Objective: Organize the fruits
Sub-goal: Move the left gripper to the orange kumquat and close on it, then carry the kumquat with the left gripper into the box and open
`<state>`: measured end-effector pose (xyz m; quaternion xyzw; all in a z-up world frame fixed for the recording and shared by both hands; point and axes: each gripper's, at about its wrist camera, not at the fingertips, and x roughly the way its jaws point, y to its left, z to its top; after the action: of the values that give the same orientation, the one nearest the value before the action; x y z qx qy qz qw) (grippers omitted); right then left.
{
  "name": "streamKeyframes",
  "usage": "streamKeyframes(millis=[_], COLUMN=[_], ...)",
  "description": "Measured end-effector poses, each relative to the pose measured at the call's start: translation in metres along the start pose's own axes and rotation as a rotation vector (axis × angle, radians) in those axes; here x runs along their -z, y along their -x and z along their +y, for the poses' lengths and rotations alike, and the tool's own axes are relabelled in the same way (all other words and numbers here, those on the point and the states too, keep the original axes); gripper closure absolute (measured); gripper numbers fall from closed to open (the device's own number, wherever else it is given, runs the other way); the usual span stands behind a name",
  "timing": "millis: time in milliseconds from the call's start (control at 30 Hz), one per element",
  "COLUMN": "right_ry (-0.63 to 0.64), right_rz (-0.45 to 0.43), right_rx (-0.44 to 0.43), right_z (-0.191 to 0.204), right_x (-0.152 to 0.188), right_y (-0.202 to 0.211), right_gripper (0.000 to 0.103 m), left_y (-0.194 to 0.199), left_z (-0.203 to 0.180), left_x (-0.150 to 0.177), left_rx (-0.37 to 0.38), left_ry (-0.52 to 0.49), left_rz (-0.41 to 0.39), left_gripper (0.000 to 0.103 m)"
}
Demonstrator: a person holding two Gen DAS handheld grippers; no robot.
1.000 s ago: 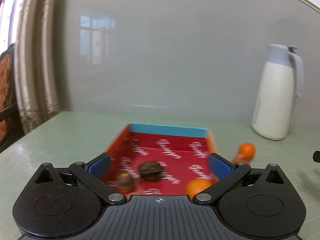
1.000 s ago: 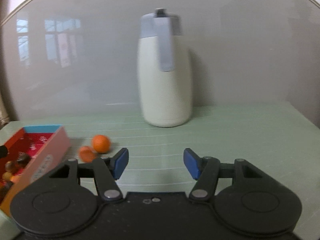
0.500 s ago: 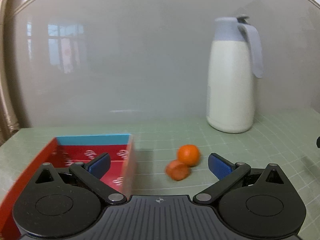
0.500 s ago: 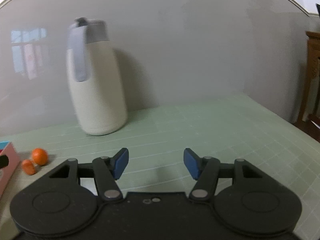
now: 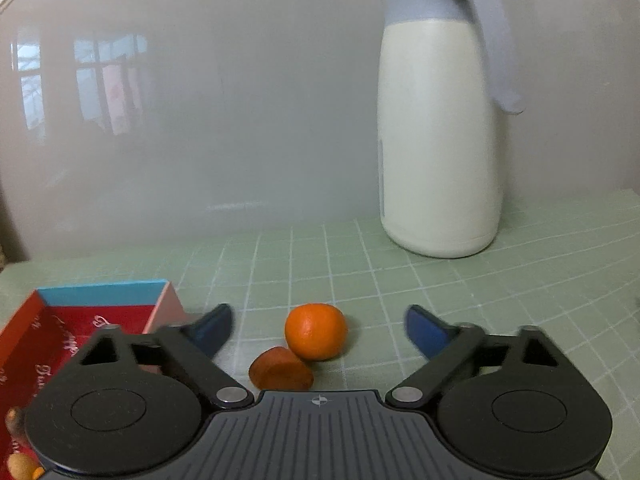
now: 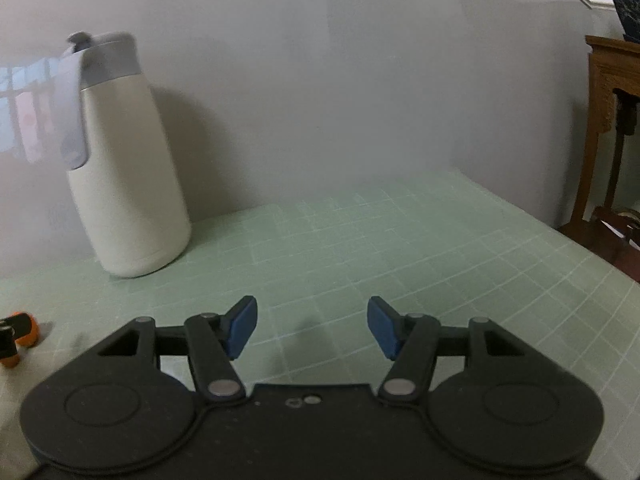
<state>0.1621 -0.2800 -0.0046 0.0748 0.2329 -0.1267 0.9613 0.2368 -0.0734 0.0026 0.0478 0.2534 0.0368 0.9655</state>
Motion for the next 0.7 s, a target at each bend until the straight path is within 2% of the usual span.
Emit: streamKeyframes(millis=[233,333,367,433,700], right_ry=[-0.004,-0.005,-0.004,0.003,-0.012], right_rz=[-0.011,-0.010,-0.008,-0.011,-0.007], right_rx=[0.035,0.036,0.033,0.035,0.023], right_z=[-0.010,-0.013,-0.014,-0.014,-0.019], right_x=[-0.004,-0.005,-0.004,-0.004,-0.002], right_y=[-0.013,-0.015,-0.016,-0.016,-0.010], right_gripper=[0.041,0.041,0.040,0.040,0.039], left_y=[-0.025,-0.035,-0.033,-0.032,-0.014], left_z=[-0.008,-0.010,-0.009,-0.010,-0.007], left_x=[0.000,-0.001,-0.001,-0.001,0.002], left_rx=[0.001,-0.005,-0.007,-0.023,-0.006], left_ry=[-0.015,-0.018,-0.018,-0.029,-0.015], left_rz=[0.051,0.078,0.068,0.068,0.054], left_gripper=[0.022,0.036,0.052,0.062,0.062])
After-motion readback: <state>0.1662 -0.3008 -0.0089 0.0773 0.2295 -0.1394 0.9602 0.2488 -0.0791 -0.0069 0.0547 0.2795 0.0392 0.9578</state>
